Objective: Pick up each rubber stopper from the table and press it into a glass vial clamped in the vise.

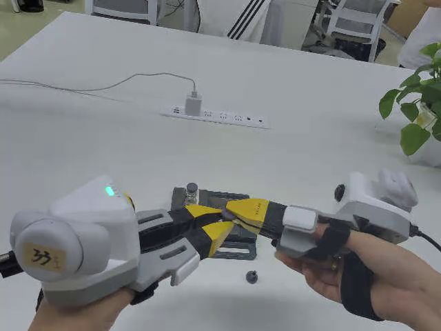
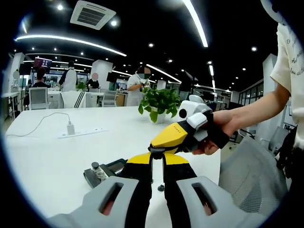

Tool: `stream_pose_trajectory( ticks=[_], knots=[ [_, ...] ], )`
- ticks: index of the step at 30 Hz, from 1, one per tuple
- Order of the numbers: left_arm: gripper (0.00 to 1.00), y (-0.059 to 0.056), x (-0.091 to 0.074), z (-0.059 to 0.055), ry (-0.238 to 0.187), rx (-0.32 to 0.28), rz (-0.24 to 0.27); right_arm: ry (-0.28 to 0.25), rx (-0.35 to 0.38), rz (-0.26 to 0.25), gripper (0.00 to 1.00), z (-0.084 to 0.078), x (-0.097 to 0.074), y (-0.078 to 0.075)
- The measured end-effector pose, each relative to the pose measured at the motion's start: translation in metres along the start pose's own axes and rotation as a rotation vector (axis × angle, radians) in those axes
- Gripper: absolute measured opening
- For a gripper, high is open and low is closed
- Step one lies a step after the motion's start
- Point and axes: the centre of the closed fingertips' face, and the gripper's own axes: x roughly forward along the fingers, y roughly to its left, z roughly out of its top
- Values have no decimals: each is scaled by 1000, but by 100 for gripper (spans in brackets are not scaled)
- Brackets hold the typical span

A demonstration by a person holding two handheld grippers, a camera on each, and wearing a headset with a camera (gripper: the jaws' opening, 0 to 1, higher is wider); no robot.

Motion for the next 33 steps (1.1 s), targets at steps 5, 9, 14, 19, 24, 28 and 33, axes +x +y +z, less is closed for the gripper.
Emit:
stream_pose_trajectory(
  ticks=[5,9,14,19,24,28,33],
  knots=[
    [4,0,-1,-5,27,14,-2,26,-131,-16,20,0,-2,3],
    [4,-1,-2,-9,44,16,-13,66,-260,-38,29,0,-5,6],
    [4,-3,-2,-14,64,22,-26,147,-373,-76,31,-8,-9,7],
    [4,-6,-6,-23,96,27,-43,368,-643,-168,33,-24,-16,-3],
    [4,-11,-7,-31,134,56,-72,582,-887,-198,35,-29,-23,-13],
    [4,-15,-7,-35,144,60,-87,662,-972,-162,32,-33,-21,-8],
    [4,-24,-9,-42,165,70,-115,793,-1106,-122,29,-39,-23,-7]
  ],
)
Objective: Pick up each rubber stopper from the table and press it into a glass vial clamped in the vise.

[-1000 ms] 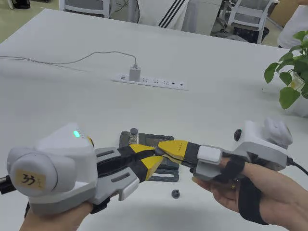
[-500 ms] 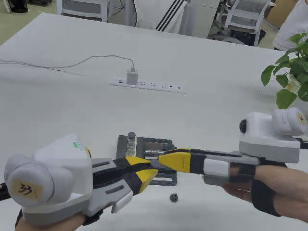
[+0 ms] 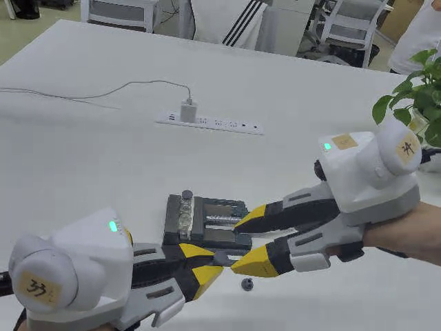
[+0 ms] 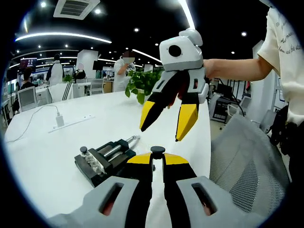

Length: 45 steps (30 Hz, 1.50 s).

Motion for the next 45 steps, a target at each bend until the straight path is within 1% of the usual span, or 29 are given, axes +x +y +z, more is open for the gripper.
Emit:
stream_pose_trajectory(
  ticks=[1,5,6,9,10,14,16,22,28,35,38,45],
  knots=[
    [4,-2,0,-1,6,4,-6,24,-30,14,28,-2,-1,-1],
    [4,-6,1,-5,14,5,-20,106,-130,53,25,-4,-1,5],
    [4,-8,1,-6,15,4,-22,142,-163,69,24,-7,-1,7],
    [4,-11,2,-8,20,4,-31,212,-227,100,22,-13,1,12],
    [4,-12,3,-8,20,3,-34,219,-243,107,21,-13,1,13],
    [4,-16,5,-8,26,10,-48,256,-267,136,19,-16,5,18],
    [4,-17,5,-8,26,11,-54,285,-293,151,16,-19,6,21],
    [4,-20,6,-8,27,13,-66,326,-336,154,14,-25,11,24],
    [4,-22,6,-7,27,16,-72,349,-346,153,13,-28,11,24],
    [4,-22,7,-7,26,14,-76,354,-341,158,12,-30,12,25],
    [4,-23,8,-6,25,11,-79,349,-337,157,11,-28,11,25],
    [4,-24,10,-6,30,-1,-86,366,-349,155,11,-29,10,26]
  ],
)
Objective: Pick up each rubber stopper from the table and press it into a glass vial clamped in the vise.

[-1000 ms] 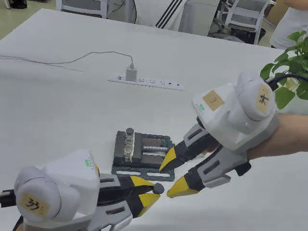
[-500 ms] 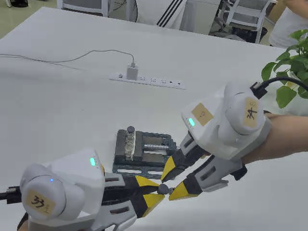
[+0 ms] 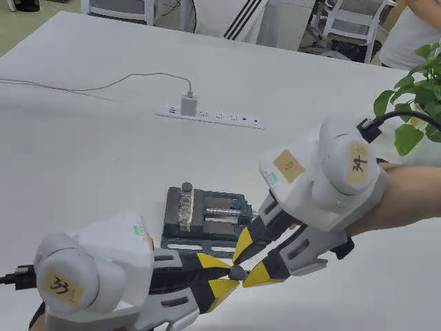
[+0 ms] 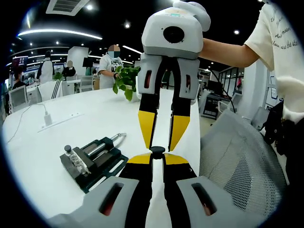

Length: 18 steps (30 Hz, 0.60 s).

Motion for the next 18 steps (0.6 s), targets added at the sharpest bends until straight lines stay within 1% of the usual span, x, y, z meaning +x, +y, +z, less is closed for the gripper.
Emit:
stream_pose_trajectory(
  ticks=[1,6,9,13,15,18],
  knots=[
    [4,0,0,0,-1,-10,-1,3,-1,-3,10,0,0,0],
    [4,-1,0,0,0,-22,-1,12,-12,-4,9,0,0,-1],
    [4,0,-1,0,-1,-41,0,12,-6,-6,8,1,1,-2],
    [4,0,-1,0,0,-48,4,11,6,-5,8,1,1,-2],
    [4,0,-1,0,0,-39,6,13,8,-3,8,1,1,-2],
    [4,0,0,0,12,-3,16,19,17,0,8,1,1,-3]
  ],
)
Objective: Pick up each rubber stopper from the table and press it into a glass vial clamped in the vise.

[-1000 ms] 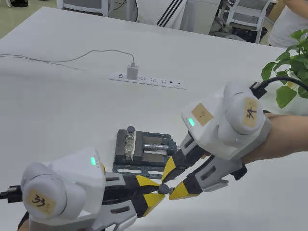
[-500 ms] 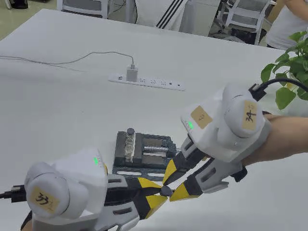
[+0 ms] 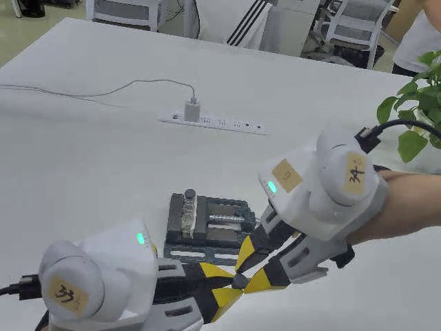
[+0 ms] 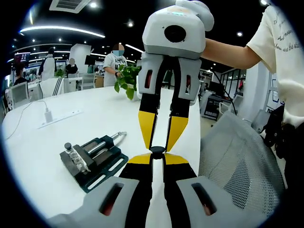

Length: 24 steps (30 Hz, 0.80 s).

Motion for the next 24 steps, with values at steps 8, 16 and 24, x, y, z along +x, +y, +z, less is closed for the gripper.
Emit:
stream_pose_trajectory(
  ticks=[8,16,24],
  knots=[
    [4,-1,3,0,33,55,2,23,25,9,8,-3,0,1],
    [4,-3,2,-1,37,-9,-15,39,34,19,8,-2,1,4],
    [4,-5,3,-4,33,6,-20,46,21,33,8,-4,3,6]
  ],
)
